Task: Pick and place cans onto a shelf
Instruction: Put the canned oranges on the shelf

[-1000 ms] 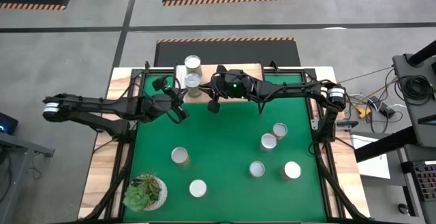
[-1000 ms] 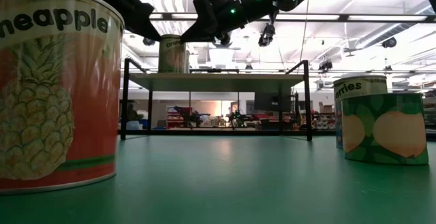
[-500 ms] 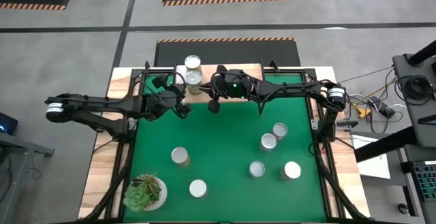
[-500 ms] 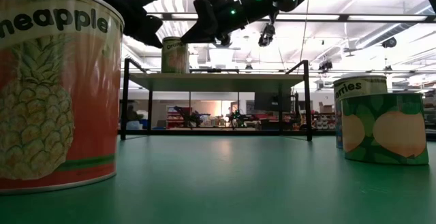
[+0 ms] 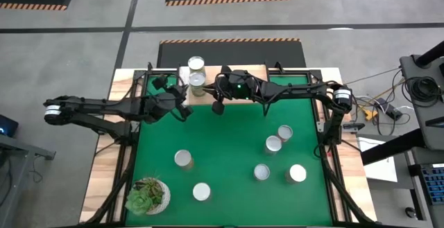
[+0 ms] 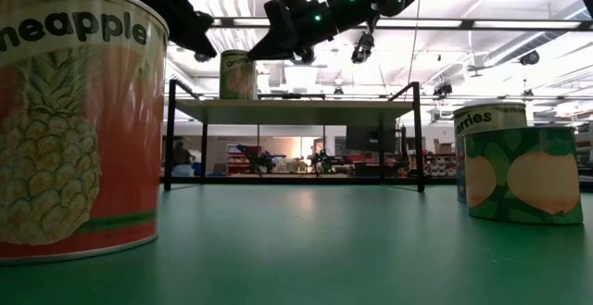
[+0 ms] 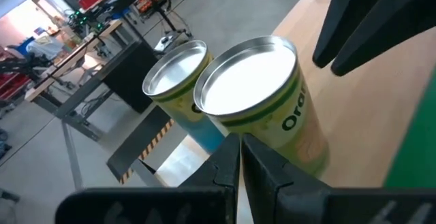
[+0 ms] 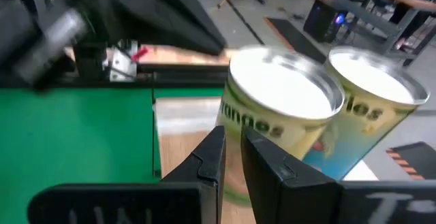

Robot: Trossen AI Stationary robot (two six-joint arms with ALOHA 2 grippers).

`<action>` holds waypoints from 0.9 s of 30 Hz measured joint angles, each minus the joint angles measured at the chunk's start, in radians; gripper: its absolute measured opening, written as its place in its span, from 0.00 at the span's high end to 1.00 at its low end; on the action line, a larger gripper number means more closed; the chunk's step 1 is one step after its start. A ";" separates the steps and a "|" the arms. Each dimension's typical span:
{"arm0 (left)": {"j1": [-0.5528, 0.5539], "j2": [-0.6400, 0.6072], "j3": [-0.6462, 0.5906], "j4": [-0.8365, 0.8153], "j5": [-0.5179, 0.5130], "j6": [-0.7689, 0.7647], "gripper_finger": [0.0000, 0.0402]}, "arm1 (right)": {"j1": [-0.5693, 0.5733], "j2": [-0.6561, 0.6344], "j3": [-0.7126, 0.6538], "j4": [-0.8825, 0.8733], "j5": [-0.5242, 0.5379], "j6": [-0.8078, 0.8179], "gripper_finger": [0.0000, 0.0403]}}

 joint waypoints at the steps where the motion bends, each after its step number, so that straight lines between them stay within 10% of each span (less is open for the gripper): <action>1: -0.009 -0.017 0.000 -0.015 0.001 -0.004 1.00 | 0.000 -0.003 0.000 -0.024 0.000 -0.006 0.91; 9: -0.068 -0.130 0.000 -0.124 0.070 -0.042 1.00 | -0.014 0.003 -0.001 -0.142 0.172 -0.078 0.91; 27: -0.067 -0.130 0.000 -0.130 0.074 -0.051 1.00 | -0.003 0.122 0.018 -0.013 0.171 -0.076 0.91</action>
